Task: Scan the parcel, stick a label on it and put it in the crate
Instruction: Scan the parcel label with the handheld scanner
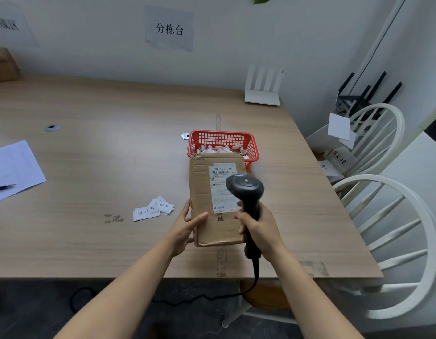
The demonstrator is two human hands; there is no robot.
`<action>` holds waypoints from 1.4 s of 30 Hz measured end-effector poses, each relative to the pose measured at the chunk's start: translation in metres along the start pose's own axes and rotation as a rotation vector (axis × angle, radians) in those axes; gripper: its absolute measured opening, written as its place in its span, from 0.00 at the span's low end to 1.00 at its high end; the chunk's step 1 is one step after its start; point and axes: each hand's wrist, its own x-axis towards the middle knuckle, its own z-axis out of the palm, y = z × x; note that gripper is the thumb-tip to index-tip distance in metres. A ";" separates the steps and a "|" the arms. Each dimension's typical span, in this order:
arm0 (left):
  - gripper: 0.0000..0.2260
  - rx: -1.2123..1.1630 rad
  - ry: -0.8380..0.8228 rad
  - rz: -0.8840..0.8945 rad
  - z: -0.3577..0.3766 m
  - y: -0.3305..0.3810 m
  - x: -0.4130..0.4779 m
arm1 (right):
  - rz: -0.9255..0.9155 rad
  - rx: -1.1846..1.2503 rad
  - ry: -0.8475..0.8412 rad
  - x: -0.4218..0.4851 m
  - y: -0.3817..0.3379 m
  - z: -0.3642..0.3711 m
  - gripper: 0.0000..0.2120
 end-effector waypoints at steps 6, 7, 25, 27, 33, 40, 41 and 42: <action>0.41 0.010 -0.006 0.020 0.003 0.004 -0.003 | -0.012 0.018 -0.031 -0.008 -0.007 0.004 0.06; 0.41 0.011 -0.006 0.021 0.004 0.004 -0.003 | -0.015 0.012 -0.031 -0.008 -0.008 0.004 0.05; 0.25 0.049 0.062 -0.075 0.010 0.000 0.004 | -0.064 -0.102 -0.009 -0.004 -0.002 -0.004 0.08; 0.25 0.070 0.081 -0.124 0.012 -0.001 0.007 | -0.031 -0.129 0.001 -0.001 0.003 -0.007 0.09; 0.19 0.012 0.134 -0.163 0.016 -0.006 0.012 | 0.064 -0.161 0.069 0.010 0.020 -0.029 0.09; 0.22 0.540 0.305 0.082 0.019 -0.002 0.014 | 0.332 -0.207 0.269 0.040 0.066 -0.051 0.15; 0.25 0.673 0.339 0.140 0.021 0.000 0.014 | 0.367 -0.278 0.283 0.045 0.075 -0.053 0.19; 0.27 0.778 0.353 0.199 0.023 0.003 0.013 | 0.393 -0.369 0.283 0.049 0.082 -0.055 0.22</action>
